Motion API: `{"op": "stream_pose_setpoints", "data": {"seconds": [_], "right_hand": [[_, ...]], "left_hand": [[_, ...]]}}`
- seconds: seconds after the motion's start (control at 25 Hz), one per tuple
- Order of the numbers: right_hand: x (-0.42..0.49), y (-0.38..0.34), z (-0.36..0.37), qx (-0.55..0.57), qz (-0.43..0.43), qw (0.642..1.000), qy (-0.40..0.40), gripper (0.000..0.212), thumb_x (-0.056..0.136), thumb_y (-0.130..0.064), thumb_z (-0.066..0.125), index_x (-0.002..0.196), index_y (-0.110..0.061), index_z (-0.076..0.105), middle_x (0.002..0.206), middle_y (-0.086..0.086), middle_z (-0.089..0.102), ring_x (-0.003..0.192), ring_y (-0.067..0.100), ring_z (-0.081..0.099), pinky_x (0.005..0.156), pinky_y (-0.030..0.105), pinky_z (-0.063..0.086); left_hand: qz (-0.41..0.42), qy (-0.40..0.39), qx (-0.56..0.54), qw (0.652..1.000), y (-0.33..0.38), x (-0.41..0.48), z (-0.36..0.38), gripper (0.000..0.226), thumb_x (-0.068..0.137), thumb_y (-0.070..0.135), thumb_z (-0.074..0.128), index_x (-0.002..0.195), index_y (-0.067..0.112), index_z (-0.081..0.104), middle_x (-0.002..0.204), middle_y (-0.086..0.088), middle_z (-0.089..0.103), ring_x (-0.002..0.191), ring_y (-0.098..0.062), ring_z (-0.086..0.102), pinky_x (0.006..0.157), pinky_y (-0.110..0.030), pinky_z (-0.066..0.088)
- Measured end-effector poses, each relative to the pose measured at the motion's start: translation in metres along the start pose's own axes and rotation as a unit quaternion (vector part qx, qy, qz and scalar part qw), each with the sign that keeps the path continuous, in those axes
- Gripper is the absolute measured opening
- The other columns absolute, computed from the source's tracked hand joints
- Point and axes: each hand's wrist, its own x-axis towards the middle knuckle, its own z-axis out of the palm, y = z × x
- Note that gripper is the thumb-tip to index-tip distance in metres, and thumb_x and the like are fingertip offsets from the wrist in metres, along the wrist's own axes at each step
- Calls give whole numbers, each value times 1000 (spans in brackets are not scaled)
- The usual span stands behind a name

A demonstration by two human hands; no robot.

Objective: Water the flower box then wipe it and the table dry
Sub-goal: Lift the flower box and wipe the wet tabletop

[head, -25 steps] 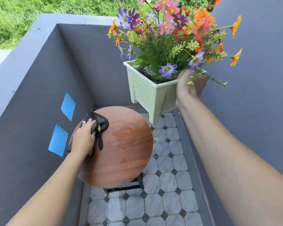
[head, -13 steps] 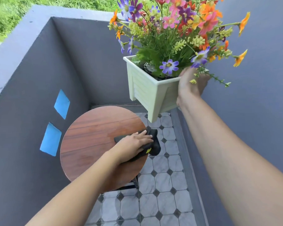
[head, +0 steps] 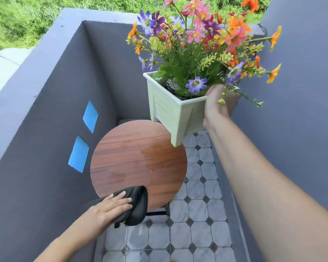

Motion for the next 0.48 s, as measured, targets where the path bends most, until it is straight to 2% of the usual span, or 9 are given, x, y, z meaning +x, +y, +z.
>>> {"op": "stream_pose_setpoints", "data": {"seconds": [0.08, 0.12, 0.16, 0.2, 0.28, 0.32, 0.36, 0.44, 0.48], "right_hand": [[-12, 6, 8, -2, -12, 1000, -12, 14, 69, -25, 43, 65, -20, 30, 96, 8, 51, 113, 36, 54, 97, 50, 48], [-20, 8, 11, 2, -11, 1000, -21, 13, 68, -25, 42, 65, -22, 30, 107, 12, 55, 114, 36, 54, 97, 51, 48], [-25, 13, 15, -3, -15, 1000, -28, 13, 66, -27, 42, 65, -24, 29, 119, 13, 55, 117, 35, 54, 98, 52, 47], [-29, 18, 21, -13, -19, 999, -29, 12, 64, -28, 41, 65, -23, 30, 124, 12, 55, 118, 34, 54, 99, 52, 46], [-40, 26, 29, -13, -18, 999, -34, 17, 61, -29, 42, 69, -14, 40, 120, 13, 56, 112, 34, 58, 94, 50, 47], [-46, 30, 32, -7, -16, 999, -37, 27, 60, -30, 43, 78, -9, 46, 120, 14, 56, 110, 34, 59, 90, 49, 48], [-56, 31, 33, -1, -9, 999, -37, 40, 59, -31, 43, 89, -6, 51, 120, 15, 57, 110, 34, 59, 86, 48, 47], [-71, 39, 40, 7, 6, 999, -32, 54, 61, -32, 42, 106, -5, 55, 122, 17, 59, 110, 34, 59, 85, 50, 50], [-80, 40, 41, 10, 8, 1000, -24, 55, 62, -34, 41, 105, -4, 56, 121, 18, 60, 110, 34, 59, 87, 52, 53]], "left_hand": [[-69, 58, -13, 996, -12, -19, -7, 48, 88, -7, 41, 123, 22, 57, 129, 6, 59, 129, -12, 44, 111, -15, 21], [-142, 91, -41, 985, -14, -24, -15, 56, 80, -14, 51, 121, 24, 57, 126, 6, 60, 123, -14, 51, 107, -9, 24], [-242, 131, -88, 957, -13, -26, -25, 56, 79, -16, 56, 118, 25, 58, 121, 5, 62, 113, -18, 59, 100, -7, 31], [-343, 187, -133, 911, -9, -22, -38, 50, 81, -13, 58, 116, 23, 59, 116, 2, 66, 103, -22, 62, 93, -12, 37], [-505, 279, -231, 784, -8, -4, -64, 40, 88, 2, 52, 122, 23, 55, 105, -6, 67, 94, -26, 58, 83, -30, 41], [-547, 292, -282, 732, -10, 5, -76, 42, 90, 11, 49, 126, 32, 49, 102, -6, 65, 94, -28, 57, 83, -35, 43], [-562, 288, -326, 704, -13, 14, -86, 44, 89, 16, 47, 124, 42, 43, 102, -3, 63, 95, -29, 58, 86, -39, 47], [-549, 278, -392, 684, -17, 32, -106, 43, 81, 17, 43, 106, 50, 53, 100, 1, 66, 93, -28, 62, 87, -44, 52], [-541, 280, -413, 677, -16, 41, -117, 40, 74, 17, 41, 94, 45, 61, 96, 0, 69, 89, -28, 64, 85, -44, 54]]}}
